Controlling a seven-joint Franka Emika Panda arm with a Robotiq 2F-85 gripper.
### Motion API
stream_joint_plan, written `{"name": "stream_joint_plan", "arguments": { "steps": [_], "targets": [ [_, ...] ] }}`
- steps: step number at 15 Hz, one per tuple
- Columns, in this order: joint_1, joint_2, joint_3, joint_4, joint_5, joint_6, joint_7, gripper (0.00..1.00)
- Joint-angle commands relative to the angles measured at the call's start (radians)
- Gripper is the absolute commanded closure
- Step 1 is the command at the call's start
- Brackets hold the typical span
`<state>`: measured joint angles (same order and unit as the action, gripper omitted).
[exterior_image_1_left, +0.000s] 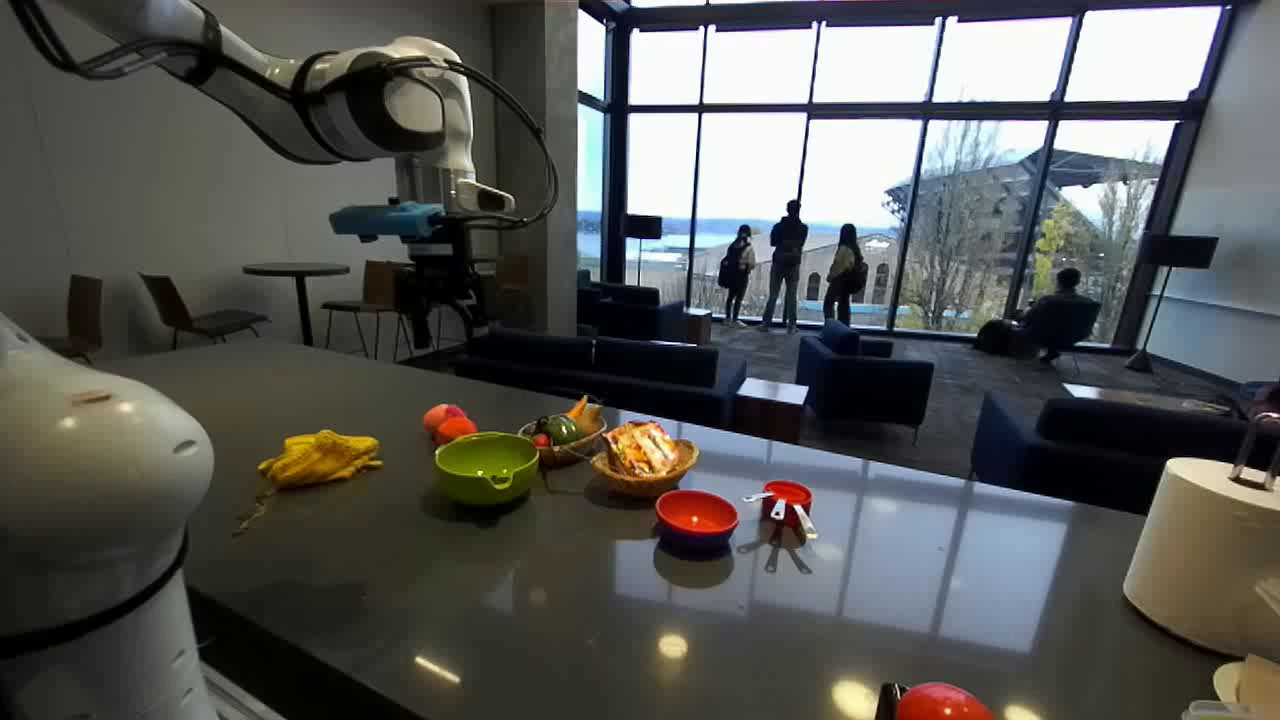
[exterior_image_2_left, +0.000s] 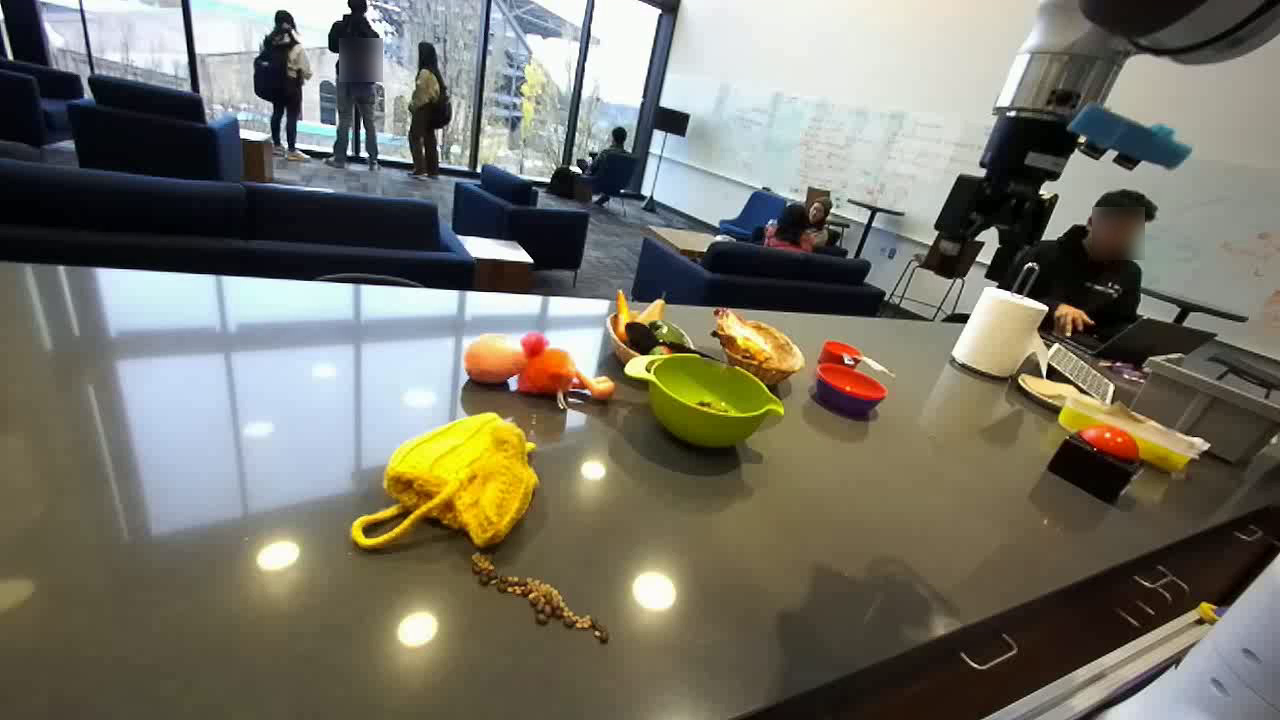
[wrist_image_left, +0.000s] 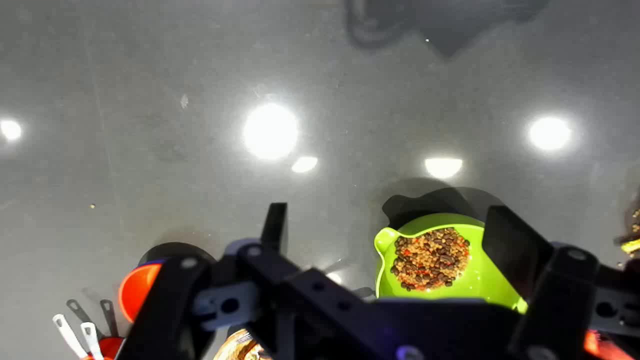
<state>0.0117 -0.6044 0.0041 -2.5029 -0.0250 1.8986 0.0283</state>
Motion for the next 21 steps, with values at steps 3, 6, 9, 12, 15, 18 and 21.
{"name": "stream_joint_plan", "arguments": {
  "steps": [3, 6, 9, 12, 15, 18, 21],
  "targets": [
    [-0.004, 0.0, 0.004, 0.002, 0.002, -0.002, -0.002, 0.0],
    [-0.004, 0.0, 0.004, 0.002, 0.002, -0.002, -0.002, 0.0],
    [-0.001, 0.006, 0.003, 0.004, 0.004, -0.003, -0.006, 0.0],
    [0.026, 0.04, 0.014, 0.009, 0.017, -0.002, -0.03, 0.0],
    [0.058, 0.081, 0.025, 0.014, 0.03, 0.002, -0.047, 0.0],
    [0.088, 0.124, 0.038, 0.022, 0.039, 0.006, -0.064, 0.0],
    [0.115, 0.164, 0.046, 0.031, 0.051, 0.015, -0.093, 0.0]
  ]
}}
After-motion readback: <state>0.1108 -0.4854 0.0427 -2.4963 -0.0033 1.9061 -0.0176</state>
